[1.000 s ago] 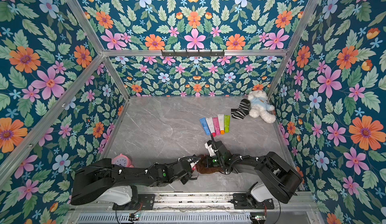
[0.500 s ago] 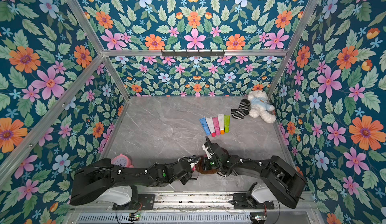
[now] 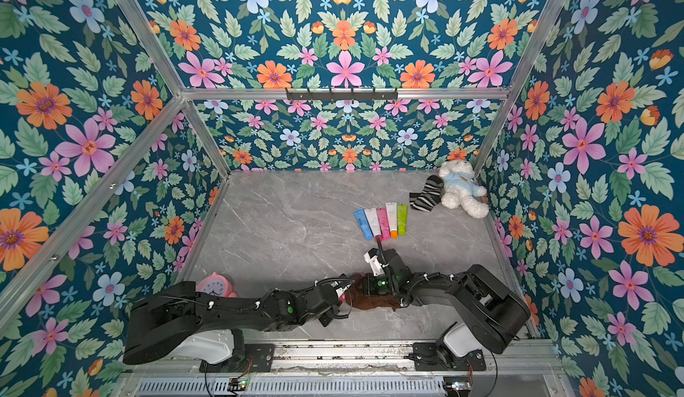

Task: Wipe the surface of the toothpaste tube
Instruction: Wipe the dirt from the toothpaste tube.

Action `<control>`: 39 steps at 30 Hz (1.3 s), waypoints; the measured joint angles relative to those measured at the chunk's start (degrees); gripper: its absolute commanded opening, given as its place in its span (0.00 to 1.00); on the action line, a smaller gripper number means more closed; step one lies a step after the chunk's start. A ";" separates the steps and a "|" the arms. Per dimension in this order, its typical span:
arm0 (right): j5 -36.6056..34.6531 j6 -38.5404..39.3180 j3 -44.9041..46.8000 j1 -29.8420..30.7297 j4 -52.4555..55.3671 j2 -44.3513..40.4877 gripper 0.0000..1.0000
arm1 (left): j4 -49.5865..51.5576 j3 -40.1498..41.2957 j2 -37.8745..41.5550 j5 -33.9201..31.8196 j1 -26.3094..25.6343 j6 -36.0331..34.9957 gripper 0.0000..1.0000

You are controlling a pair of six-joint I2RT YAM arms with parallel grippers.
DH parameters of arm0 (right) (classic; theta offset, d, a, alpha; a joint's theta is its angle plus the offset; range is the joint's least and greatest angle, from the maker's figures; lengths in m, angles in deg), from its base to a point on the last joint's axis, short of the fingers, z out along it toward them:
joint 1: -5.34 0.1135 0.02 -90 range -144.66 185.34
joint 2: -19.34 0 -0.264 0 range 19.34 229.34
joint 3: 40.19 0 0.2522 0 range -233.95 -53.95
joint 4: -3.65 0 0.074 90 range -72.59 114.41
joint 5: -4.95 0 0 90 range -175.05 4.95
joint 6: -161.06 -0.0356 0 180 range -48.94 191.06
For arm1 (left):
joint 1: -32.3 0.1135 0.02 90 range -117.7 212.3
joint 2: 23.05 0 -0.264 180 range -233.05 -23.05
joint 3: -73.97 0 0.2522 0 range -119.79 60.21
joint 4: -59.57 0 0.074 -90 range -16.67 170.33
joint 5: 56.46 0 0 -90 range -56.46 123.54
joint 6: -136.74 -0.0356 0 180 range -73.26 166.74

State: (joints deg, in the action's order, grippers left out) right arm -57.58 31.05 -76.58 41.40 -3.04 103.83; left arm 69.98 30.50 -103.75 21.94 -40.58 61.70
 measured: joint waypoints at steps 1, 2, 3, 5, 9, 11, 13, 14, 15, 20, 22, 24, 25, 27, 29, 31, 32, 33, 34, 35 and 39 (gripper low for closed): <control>-0.79 0.24 0.00 -0.68 1.27 -0.70 0.00 | -0.20 -0.02 0.00 -0.07 -0.02 0.00 0.00; -1.66 0.72 -0.09 -0.98 2.38 -1.29 0.00 | -0.31 -0.02 0.00 -0.07 -0.02 0.00 0.00; -2.69 1.29 -0.20 -1.14 3.48 -1.86 0.00 | -0.44 -0.02 0.00 -0.07 -0.02 0.00 0.00; -4.46 1.60 -0.37 -1.33 5.33 -2.80 0.00 | -0.52 -0.02 0.00 -0.07 -0.02 0.00 0.00; -5.95 2.56 -0.96 -0.11 6.56 -3.15 0.00 | -0.55 -0.02 0.00 -0.07 -0.02 -0.02 0.00; -8.70 2.69 -2.56 2.93 7.80 -2.78 0.00 | 0.17 -0.09 -0.02 -0.17 -0.02 0.04 0.00; -10.25 2.73 -3.91 6.32 8.41 -2.23 0.00 | 0.83 -0.09 -0.09 -0.26 -0.02 0.02 0.00; -10.56 2.49 -4.42 8.11 8.20 -1.88 0.00 | 0.94 -0.09 -0.09 -0.31 -0.02 0.02 0.00; -10.71 2.14 -4.68 9.29 7.78 -1.57 0.00 | 1.11 -0.09 -0.09 -0.31 -0.02 0.02 0.00; -10.21 -0.37 -4.74 11.58 2.54 1.57 0.00 | 3.74 -0.09 -0.11 -0.52 0.00 0.26 0.00; -9.86 -0.70 -5.18 11.61 1.20 2.95 0.00 | 4.42 -0.09 -0.11 -0.92 0.02 0.46 0.00; -8.92 -0.81 -5.64 10.91 0.68 4.26 0.00 | 4.74 0.00 0.02 -1.36 0.04 0.83 0.00; -7.19 -0.92 -5.57 9.73 0.09 4.81 0.00 | 4.72 0.11 0.13 -1.42 0.04 0.90 0.00; -3.65 -0.94 -4.57 6.99 -1.88 5.44 0.00 | 4.72 0.15 0.48 -1.46 0.04 1.03 0.00; -0.28 -0.90 -3.32 3.80 -2.97 5.20 0.00 | 3.69 0.24 0.68 -1.62 0.04 1.03 0.00; -0.02 -0.44 -2.43 0.96 -1.99 3.87 0.00 | 1.36 0.24 0.70 -1.79 0.04 0.98 0.00; -0.39 -0.15 -2.03 -0.31 -1.03 2.99 0.00 | 0.66 0.24 0.74 -1.84 0.04 0.98 0.00; -1.05 0.09 -1.86 -1.09 0.13 2.25 0.00 | 0.37 0.24 0.76 -1.81 0.04 0.96 0.00; -2.19 0.52 -1.70 -1.73 1.46 1.36 0.00 | 0.07 0.24 0.79 -1.77 0.04 0.87 0.00; -3.48 1.31 -1.53 -2.16 2.80 0.48 0.00 | -0.13 0.24 0.79 -1.77 0.04 0.81 0.00; -5.38 1.84 -1.16 -2.56 4.52 -0.76 0.00 | -0.50 0.24 0.79 -1.51 0.04 0.76 0.00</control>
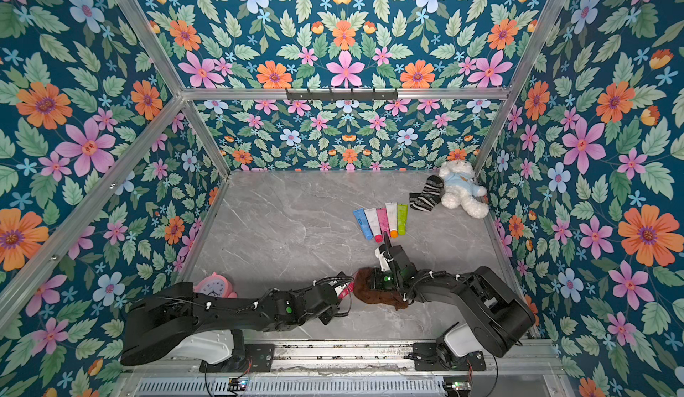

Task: Wipe the surface of the toothpaste tube
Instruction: Wipe the dirt from the toothpaste tube.

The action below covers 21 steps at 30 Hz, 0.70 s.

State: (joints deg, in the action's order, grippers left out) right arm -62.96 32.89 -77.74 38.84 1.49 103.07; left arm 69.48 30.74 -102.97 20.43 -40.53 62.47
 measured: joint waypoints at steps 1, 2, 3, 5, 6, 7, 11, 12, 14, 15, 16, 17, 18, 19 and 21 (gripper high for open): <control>0.13 0.07 0.07 0.11 -0.31 0.11 0.00 | 0.00 0.00 0.00 0.02 0.00 -0.02 0.00; 0.15 0.02 0.07 0.57 -0.68 0.24 0.00 | 0.00 0.00 0.00 0.04 0.00 -0.04 0.00; -0.20 0.02 -0.20 1.33 -0.85 0.42 0.00 | 0.04 0.00 -0.04 0.02 0.00 -0.09 0.00; -2.99 -0.17 -1.79 4.52 -0.22 0.98 0.00 | 1.11 0.00 -0.15 -0.31 0.00 -0.11 0.00; -4.17 -0.22 -2.58 6.16 0.37 1.18 0.00 | 1.53 0.00 -0.17 -0.35 0.00 -0.11 0.00; -4.74 -0.50 -3.26 7.85 0.87 1.29 0.00 | 1.66 0.00 -0.26 -0.42 0.00 -0.11 0.00; -4.72 -2.10 -5.16 12.44 1.11 1.68 0.00 | 1.81 0.00 -0.28 -0.52 0.00 -0.15 0.00; -4.57 -2.34 -5.35 12.83 1.07 1.81 0.00 | 2.10 0.00 -0.20 -0.46 0.00 -0.17 0.00; -4.31 -2.89 -5.46 13.18 0.61 2.38 0.00 | 2.62 0.02 -0.09 -0.35 0.00 -0.22 0.00; -4.26 -3.28 -5.53 13.20 0.28 2.71 0.00 | 2.71 0.04 -0.09 -0.33 0.00 -0.28 0.00; -4.11 -3.39 -5.57 13.14 -0.02 3.04 0.00 | 2.84 0.04 -0.09 -0.35 0.00 -0.35 0.00; -3.69 -3.41 -5.57 12.83 -0.33 3.34 0.00 | 2.97 0.04 -0.09 -0.35 0.00 -0.37 0.00; -2.75 -3.43 -5.49 12.22 -0.76 3.67 0.00 | 2.99 0.07 -0.07 -0.37 0.00 -0.37 0.00; -1.42 -3.41 -5.25 11.26 -1.44 4.04 0.00 | 2.97 0.13 0.02 -0.37 0.00 -0.37 0.00; 1.42 -3.32 -4.70 8.85 -2.47 4.68 0.00 | 2.71 0.31 0.42 -0.35 0.00 -0.37 0.00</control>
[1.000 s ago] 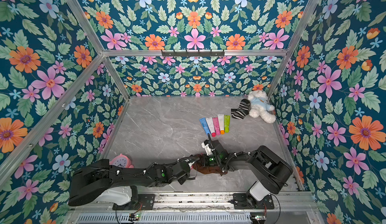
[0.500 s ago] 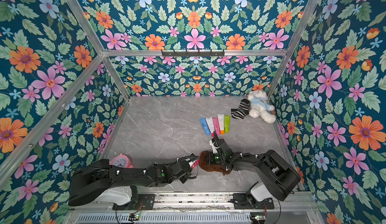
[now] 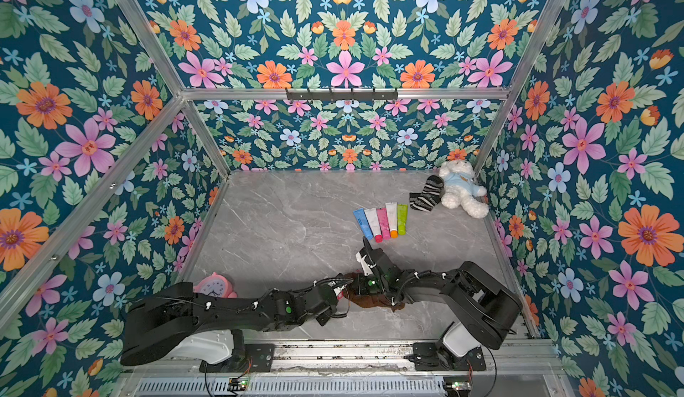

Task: Wipe the surface of the toothpaste tube
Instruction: Wipe the dirt from the toothpaste tube.

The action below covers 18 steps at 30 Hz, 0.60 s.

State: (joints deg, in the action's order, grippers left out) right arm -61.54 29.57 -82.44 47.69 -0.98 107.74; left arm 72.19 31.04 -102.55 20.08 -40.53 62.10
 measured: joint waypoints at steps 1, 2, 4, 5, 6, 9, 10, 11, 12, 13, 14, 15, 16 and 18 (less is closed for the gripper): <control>1.36 0.17 0.17 -1.27 -0.04 0.15 0.00 | -0.20 0.04 0.15 -0.02 0.00 0.00 0.00; 2.08 0.52 0.20 -2.36 0.26 0.17 0.00 | -0.63 0.04 0.24 -0.09 0.00 0.00 0.00; 2.40 1.66 0.20 -4.26 1.38 -0.17 0.00 | -1.70 0.04 0.24 -0.24 0.00 0.00 0.00; 1.97 2.21 0.22 -5.16 2.27 -0.59 0.00 | -2.05 0.04 0.24 -0.26 0.00 0.00 0.00; 1.44 2.86 0.28 -5.70 2.86 -0.94 0.00 | -2.25 0.02 0.24 -0.26 0.00 0.00 0.00; -0.68 3.87 0.28 -6.51 5.01 -2.25 0.00 | -2.62 0.02 0.24 -0.13 0.00 0.00 0.00; -1.16 4.26 0.35 -6.56 5.46 -2.71 0.00 | -2.78 0.02 0.24 -0.04 0.00 0.00 0.00; -1.33 4.28 0.50 -6.43 5.73 -3.10 0.00 | -2.93 0.02 0.24 0.09 0.00 0.00 0.00; -1.49 4.26 0.66 -6.16 5.84 -3.48 0.00 | -2.95 0.02 0.24 0.20 0.00 -0.02 0.00; -1.75 4.26 0.70 -5.40 6.19 -3.91 0.00 | -2.91 0.02 0.24 0.46 0.00 -0.02 0.00; -2.93 4.26 0.59 -4.22 6.64 -4.37 0.00 | -2.78 0.02 0.22 0.55 0.00 -0.02 0.00; -3.08 4.24 0.35 -3.21 6.91 -4.61 0.00 | -2.60 0.02 0.22 0.85 0.00 -0.04 0.00; -2.91 4.22 -0.13 -1.86 7.02 -4.79 0.00 | -2.51 0.02 0.17 1.14 -0.02 -0.09 0.00; -2.36 3.93 -1.01 0.61 6.73 -5.01 0.00 | -2.45 -0.02 -0.07 1.66 -0.02 -0.20 0.00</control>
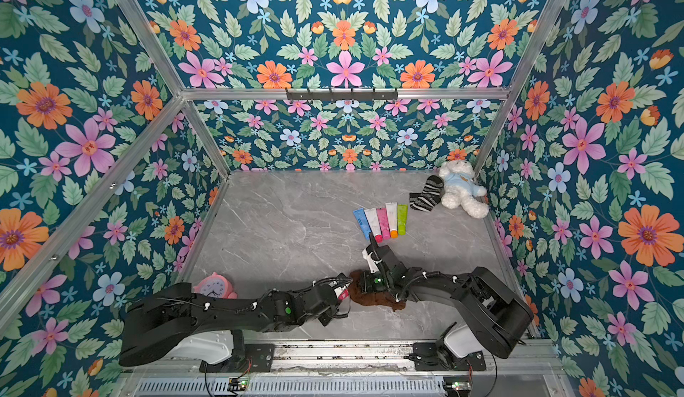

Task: Wipe the surface of the toothpaste tube
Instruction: Wipe the dirt from the toothpaste tube.

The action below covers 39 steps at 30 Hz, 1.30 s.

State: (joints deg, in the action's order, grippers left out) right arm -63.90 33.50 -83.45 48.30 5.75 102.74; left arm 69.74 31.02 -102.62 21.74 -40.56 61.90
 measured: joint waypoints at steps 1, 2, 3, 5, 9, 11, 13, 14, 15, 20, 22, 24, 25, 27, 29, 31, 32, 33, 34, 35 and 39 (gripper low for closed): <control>0.48 -0.28 -0.24 0.79 -0.31 0.00 0.00 | 0.07 0.00 -0.07 0.13 0.00 0.00 0.00; 1.18 -0.79 -0.46 1.53 -0.72 0.11 0.00 | 0.17 0.00 -0.09 0.31 0.00 0.00 0.00; 1.60 -1.11 -0.52 1.99 -1.29 0.33 0.00 | 0.22 0.00 -0.09 0.46 -0.02 0.00 0.00; 2.60 -1.62 -0.55 2.32 -2.56 1.36 0.00 | 0.61 0.00 -0.09 0.66 -0.02 -0.02 0.00; 4.28 -2.25 -0.79 2.19 -5.25 4.44 0.00 | 1.92 0.04 -0.07 0.68 0.00 0.00 0.00; 6.25 -2.49 -0.57 1.29 -7.50 6.14 0.00 | 2.45 0.24 0.00 0.50 0.00 0.02 0.00; 8.74 -2.54 0.35 -0.37 -10.01 7.37 0.00 | 2.56 0.24 0.07 0.50 0.00 0.02 0.00; 10.10 -2.54 0.90 -1.38 -11.10 7.74 0.00 | 2.56 0.26 0.17 0.46 0.00 0.02 0.00; 11.56 -2.51 1.46 -2.45 -12.00 8.07 0.00 | 2.54 0.28 0.28 0.46 0.00 0.02 0.00; 12.98 -1.20 2.19 -6.25 -11.69 7.56 0.00 | 0.96 0.26 0.37 0.20 0.00 0.00 0.00; 11.45 -0.55 1.62 -6.80 -9.77 7.02 0.00 | 0.57 0.26 0.37 0.13 0.00 0.00 0.00; 9.46 0.33 1.05 -7.21 -7.96 6.47 0.00 | 0.48 0.26 0.50 0.13 0.00 0.00 0.00; 7.93 0.63 0.74 -7.34 -6.97 6.14 0.00 | 0.46 0.28 0.61 0.13 0.00 0.00 0.00; 4.37 1.22 0.39 -7.56 -5.11 5.38 0.00 | 0.33 0.28 0.74 0.13 0.00 0.02 0.00; 1.07 1.86 0.20 -7.67 -2.99 4.35 0.00 | -0.04 0.28 0.74 0.26 0.00 0.00 0.00; -1.29 2.29 0.15 -7.67 -1.33 3.37 0.00 | -0.42 0.28 0.74 0.63 0.00 -0.02 0.00; -2.60 2.62 0.15 -7.69 -0.20 2.82 0.00 | -0.57 0.28 0.74 0.96 -0.02 -0.02 0.00; -3.54 2.84 0.22 -7.74 0.79 2.36 0.00 | -0.63 0.26 0.74 1.20 -0.04 -0.02 0.00; -4.33 3.10 0.46 -7.80 1.46 1.75 0.00 | -0.68 0.26 0.74 1.38 -0.09 -0.02 0.00; -4.72 3.32 0.81 -7.80 1.68 1.18 0.00 | -0.70 0.26 0.74 1.57 -0.11 -0.04 0.00; -5.05 3.23 2.16 -6.29 1.81 -0.92 0.00 | -0.66 0.20 0.63 2.43 -0.15 -0.22 0.00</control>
State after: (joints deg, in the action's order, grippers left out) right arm -68.95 36.74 -81.28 42.01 7.56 101.82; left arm 69.08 31.22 -101.98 24.17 -40.71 61.68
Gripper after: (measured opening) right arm 0.073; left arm 0.308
